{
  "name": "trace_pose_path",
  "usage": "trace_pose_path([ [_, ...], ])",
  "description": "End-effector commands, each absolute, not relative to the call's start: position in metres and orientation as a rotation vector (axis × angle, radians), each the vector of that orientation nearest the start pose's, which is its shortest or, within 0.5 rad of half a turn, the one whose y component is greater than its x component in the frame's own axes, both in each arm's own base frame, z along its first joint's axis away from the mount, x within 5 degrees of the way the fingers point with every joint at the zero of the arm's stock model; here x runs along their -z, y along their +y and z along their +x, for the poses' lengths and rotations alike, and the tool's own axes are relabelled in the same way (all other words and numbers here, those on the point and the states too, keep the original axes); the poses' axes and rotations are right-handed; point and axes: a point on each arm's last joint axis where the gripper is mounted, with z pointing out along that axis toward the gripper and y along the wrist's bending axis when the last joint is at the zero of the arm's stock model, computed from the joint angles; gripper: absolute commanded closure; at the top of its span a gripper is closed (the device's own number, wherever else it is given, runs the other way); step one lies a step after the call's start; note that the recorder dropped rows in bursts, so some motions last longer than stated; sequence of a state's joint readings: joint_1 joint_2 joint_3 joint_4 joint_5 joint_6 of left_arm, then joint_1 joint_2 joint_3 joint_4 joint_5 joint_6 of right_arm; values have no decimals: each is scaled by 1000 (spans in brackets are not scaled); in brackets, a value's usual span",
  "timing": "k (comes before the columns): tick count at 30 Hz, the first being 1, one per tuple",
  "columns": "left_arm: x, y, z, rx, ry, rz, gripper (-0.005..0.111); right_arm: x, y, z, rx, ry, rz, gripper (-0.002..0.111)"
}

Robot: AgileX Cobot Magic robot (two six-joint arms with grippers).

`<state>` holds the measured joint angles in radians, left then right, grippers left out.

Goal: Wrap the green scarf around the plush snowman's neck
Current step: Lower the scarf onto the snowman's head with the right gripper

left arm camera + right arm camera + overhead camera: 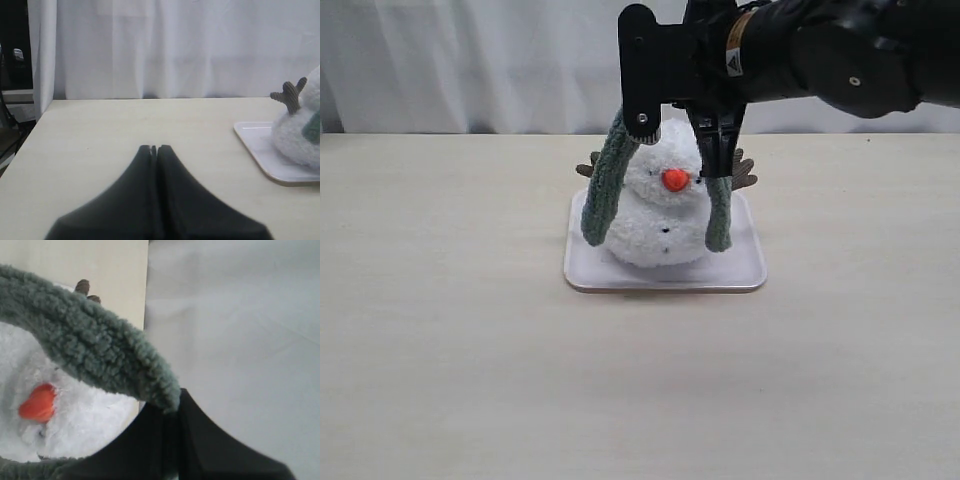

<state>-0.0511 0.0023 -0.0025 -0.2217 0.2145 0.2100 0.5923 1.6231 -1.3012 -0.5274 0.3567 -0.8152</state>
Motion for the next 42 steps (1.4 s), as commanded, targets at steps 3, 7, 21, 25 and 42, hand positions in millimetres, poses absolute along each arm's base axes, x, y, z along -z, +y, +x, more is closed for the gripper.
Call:
trace_pose_path([
  [3, -195, -7, 55, 90, 1682, 74, 107, -305, 198, 342, 669, 1248, -1740, 104],
  [7, -195, -7, 55, 90, 1682, 74, 107, -292, 196, 347, 723, 1252, -1813, 104],
  [21, -195, -7, 55, 90, 1682, 74, 107, -287, 184, 367, 756, 1210, -1744, 104],
  [25, -195, -7, 55, 90, 1682, 74, 107, -280, 178, 377, 670, 1287, -1643, 104],
  [42, -195, -7, 55, 89, 1685, 75, 107, -255, 178, 391, 512, 1384, -1528, 104],
])
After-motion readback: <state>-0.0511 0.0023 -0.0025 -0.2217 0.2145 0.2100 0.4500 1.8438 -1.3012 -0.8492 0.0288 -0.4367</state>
